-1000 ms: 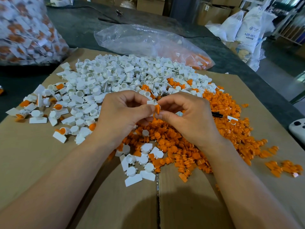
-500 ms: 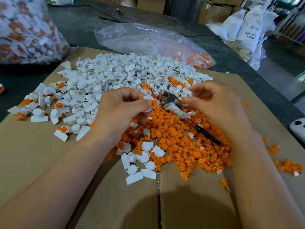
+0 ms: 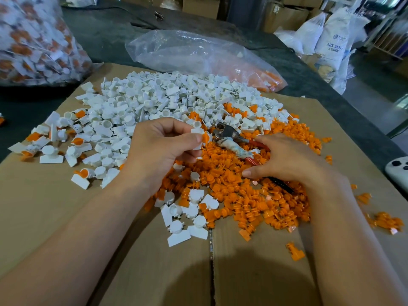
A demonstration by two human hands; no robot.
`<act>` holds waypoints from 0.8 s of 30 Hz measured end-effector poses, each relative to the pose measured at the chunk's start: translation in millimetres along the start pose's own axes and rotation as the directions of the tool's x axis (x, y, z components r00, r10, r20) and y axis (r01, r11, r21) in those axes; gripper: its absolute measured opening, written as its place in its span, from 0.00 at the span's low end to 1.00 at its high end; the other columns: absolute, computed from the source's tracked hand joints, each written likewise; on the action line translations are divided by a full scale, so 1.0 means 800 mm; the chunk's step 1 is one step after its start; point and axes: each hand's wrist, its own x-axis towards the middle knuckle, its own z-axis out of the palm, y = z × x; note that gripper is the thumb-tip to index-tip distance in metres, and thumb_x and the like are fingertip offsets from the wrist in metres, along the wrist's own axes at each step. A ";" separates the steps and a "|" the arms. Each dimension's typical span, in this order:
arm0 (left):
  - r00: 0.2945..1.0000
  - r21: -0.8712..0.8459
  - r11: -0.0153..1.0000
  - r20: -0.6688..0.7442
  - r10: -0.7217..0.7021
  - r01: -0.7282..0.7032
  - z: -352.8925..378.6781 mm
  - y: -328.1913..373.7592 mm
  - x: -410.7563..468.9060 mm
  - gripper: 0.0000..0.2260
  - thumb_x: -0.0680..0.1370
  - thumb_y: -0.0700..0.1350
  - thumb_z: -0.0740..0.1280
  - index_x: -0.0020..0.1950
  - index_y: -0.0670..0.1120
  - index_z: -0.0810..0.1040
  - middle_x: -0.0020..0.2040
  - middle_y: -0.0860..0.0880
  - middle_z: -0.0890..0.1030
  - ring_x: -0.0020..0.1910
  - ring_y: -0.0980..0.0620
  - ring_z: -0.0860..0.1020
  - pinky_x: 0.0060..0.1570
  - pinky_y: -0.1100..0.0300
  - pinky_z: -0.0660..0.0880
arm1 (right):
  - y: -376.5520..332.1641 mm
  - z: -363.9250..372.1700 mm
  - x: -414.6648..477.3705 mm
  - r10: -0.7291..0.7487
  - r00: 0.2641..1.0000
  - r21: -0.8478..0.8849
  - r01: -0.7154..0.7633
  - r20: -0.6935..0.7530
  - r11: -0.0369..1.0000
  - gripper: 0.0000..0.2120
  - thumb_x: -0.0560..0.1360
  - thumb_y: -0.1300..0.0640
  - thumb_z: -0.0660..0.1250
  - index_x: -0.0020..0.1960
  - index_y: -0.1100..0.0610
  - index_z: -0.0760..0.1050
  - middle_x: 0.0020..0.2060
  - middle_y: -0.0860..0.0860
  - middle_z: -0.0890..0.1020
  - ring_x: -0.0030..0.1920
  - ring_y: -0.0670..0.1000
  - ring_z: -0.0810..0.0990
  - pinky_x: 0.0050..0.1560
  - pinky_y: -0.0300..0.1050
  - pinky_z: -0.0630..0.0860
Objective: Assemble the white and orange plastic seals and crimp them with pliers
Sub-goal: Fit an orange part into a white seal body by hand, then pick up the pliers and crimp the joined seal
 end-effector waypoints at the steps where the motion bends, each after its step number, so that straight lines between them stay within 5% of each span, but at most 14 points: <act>1: 1.000 0.000 1.000 0.001 -0.001 0.001 0.000 0.000 0.000 0.06 0.69 0.31 0.69 0.34 0.40 0.77 0.25 0.48 0.79 0.25 0.53 0.78 0.26 0.65 0.75 | 0.000 0.001 0.001 0.002 1.000 0.000 -0.002 -0.003 1.000 0.47 0.61 0.33 0.68 0.73 0.49 0.57 0.70 0.53 0.63 0.68 0.55 0.63 0.64 0.51 0.64; 9: 1.000 -0.001 1.000 0.001 0.003 -0.003 0.000 0.000 0.000 0.06 0.69 0.32 0.70 0.35 0.39 0.77 0.25 0.48 0.79 0.25 0.53 0.78 0.26 0.65 0.75 | -0.004 0.002 0.002 0.027 0.997 0.031 -0.024 -0.078 0.999 0.41 0.62 0.36 0.72 0.70 0.48 0.63 0.66 0.52 0.68 0.66 0.55 0.66 0.59 0.50 0.66; 17: 1.000 -0.024 1.000 -0.003 -0.002 0.002 -0.001 -0.003 0.002 0.05 0.69 0.32 0.70 0.35 0.39 0.77 0.25 0.48 0.79 0.26 0.53 0.79 0.26 0.65 0.75 | -0.007 0.000 0.002 0.017 0.971 0.001 -0.017 -0.237 1.000 0.28 0.65 0.46 0.71 0.62 0.51 0.72 0.51 0.51 0.70 0.57 0.54 0.69 0.46 0.44 0.66; 24: 0.999 -0.128 0.991 -0.018 -0.041 0.039 -0.004 -0.006 0.007 0.03 0.68 0.35 0.70 0.37 0.40 0.77 0.27 0.49 0.80 0.28 0.53 0.80 0.28 0.66 0.76 | -0.010 -0.013 -0.011 0.023 0.870 0.259 0.121 -0.492 0.958 0.03 0.70 0.55 0.64 0.43 0.54 0.71 0.34 0.46 0.69 0.34 0.48 0.67 0.30 0.41 0.60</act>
